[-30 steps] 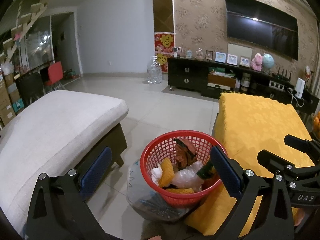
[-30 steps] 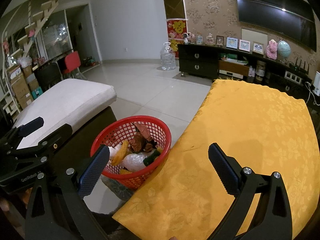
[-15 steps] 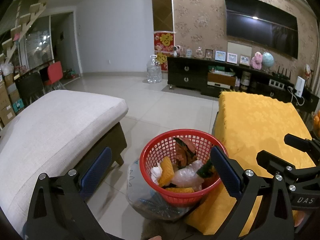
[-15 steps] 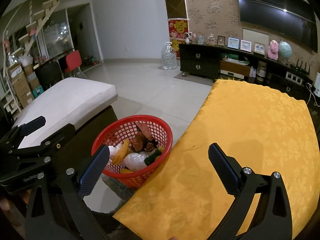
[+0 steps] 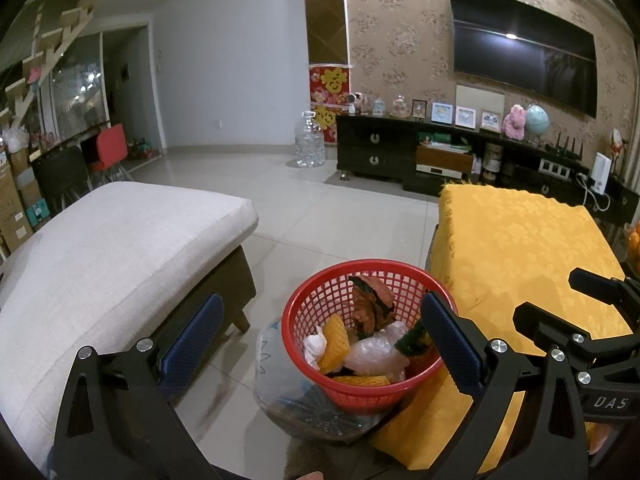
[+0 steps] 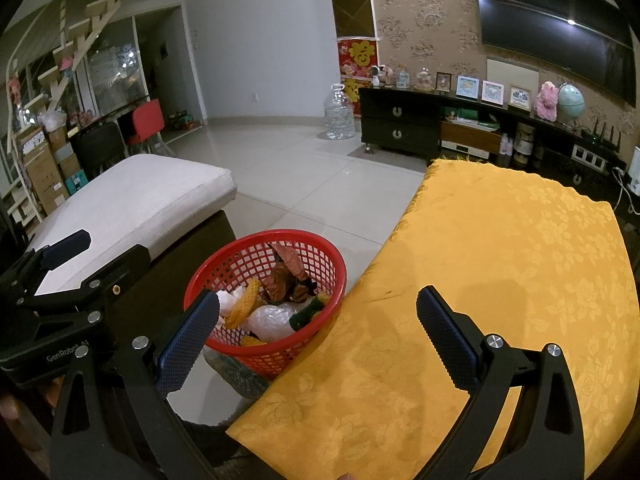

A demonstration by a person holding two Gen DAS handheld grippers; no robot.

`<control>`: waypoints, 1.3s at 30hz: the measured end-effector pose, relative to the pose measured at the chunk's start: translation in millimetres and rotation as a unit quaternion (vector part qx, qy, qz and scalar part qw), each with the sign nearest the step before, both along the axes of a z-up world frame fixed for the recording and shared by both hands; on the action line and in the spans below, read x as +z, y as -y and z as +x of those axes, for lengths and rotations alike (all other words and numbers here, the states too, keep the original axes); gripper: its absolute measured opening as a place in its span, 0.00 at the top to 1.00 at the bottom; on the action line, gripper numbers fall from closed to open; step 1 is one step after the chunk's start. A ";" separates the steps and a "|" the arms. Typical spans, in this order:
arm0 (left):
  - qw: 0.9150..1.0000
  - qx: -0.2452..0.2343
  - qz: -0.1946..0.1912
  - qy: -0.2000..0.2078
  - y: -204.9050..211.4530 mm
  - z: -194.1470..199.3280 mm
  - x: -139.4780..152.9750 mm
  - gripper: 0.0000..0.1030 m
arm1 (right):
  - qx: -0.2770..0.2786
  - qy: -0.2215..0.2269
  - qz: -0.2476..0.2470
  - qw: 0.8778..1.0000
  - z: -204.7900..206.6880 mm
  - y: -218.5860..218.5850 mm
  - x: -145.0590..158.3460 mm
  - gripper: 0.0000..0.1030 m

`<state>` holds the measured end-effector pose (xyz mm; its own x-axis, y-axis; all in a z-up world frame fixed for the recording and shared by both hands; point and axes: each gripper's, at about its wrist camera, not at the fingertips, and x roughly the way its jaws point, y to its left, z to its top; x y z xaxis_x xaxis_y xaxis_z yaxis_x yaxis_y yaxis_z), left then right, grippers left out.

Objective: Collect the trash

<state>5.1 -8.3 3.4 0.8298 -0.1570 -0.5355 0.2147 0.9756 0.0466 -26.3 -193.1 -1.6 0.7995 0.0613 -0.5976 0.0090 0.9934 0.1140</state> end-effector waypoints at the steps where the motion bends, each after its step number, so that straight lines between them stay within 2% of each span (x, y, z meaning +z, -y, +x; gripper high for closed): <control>1: 1.000 0.000 0.000 0.000 0.1 0.0 0.2 0.08 | 0.000 0.000 0.000 1.000 0.2 0.1 0.2 0.07; 39: 1.000 0.002 0.002 0.003 -5.1 1.8 -0.6 0.08 | -0.001 -0.003 0.006 1.000 -4.4 -6.2 -4.6 0.07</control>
<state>7.0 -3.2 2.8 0.8342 -0.1512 -0.5303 0.2097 0.9764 0.0514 -30.7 -186.9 -6.2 0.7961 0.0676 -0.6014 0.0116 0.9919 0.1268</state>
